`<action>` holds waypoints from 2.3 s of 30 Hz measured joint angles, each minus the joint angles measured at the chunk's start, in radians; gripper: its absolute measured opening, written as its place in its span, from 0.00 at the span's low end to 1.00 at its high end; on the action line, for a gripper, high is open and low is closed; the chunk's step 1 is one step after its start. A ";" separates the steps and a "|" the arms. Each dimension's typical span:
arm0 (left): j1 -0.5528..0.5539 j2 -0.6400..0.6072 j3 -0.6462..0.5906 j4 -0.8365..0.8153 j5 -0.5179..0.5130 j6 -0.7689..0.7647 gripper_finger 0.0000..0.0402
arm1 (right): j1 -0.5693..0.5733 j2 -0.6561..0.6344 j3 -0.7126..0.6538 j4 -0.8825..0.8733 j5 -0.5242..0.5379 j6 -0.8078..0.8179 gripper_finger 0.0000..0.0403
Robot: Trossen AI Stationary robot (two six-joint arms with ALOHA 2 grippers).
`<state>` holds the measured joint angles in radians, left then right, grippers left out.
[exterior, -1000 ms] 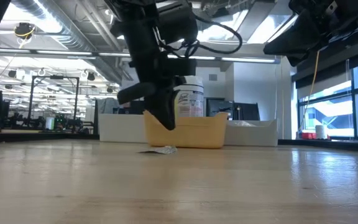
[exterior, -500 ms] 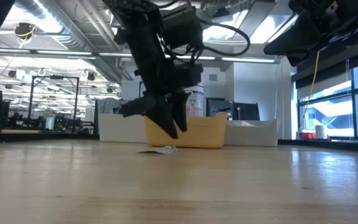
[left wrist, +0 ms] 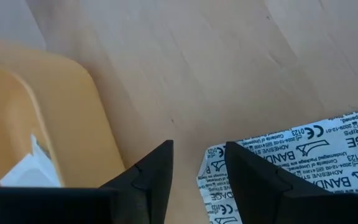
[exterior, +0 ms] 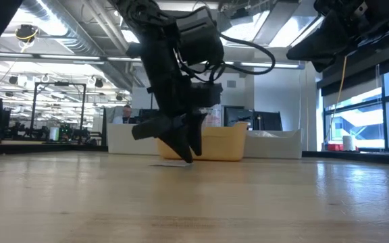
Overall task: Pick & Place Travel size toiletries
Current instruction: Put the white bandage into the yellow bin
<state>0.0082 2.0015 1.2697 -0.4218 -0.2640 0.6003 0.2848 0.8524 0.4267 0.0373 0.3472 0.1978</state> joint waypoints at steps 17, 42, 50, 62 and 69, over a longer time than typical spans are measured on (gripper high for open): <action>0.022 0.008 0.002 -0.071 0.190 -0.166 0.23 | 0.000 0.000 0.000 -0.001 -0.023 0.003 0.08; -0.003 -0.006 0.008 -0.085 0.146 -0.186 0.01 | 0.000 0.000 0.000 -0.001 -0.027 0.003 0.08; 0.001 -0.039 0.073 -0.088 0.134 -0.199 0.01 | 0.000 0.000 0.000 -0.001 -0.047 0.003 0.07; 0.001 -0.039 0.106 -0.272 0.068 -0.126 0.06 | 0.000 0.000 0.000 -0.001 -0.052 0.003 0.11; 0.001 -0.038 0.106 -0.195 0.105 -0.083 0.24 | 0.000 0.000 0.000 -0.001 -0.052 0.003 0.12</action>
<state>0.0093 1.9637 1.3754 -0.6171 -0.1595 0.5175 0.2852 0.8525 0.4269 0.0364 0.2951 0.2008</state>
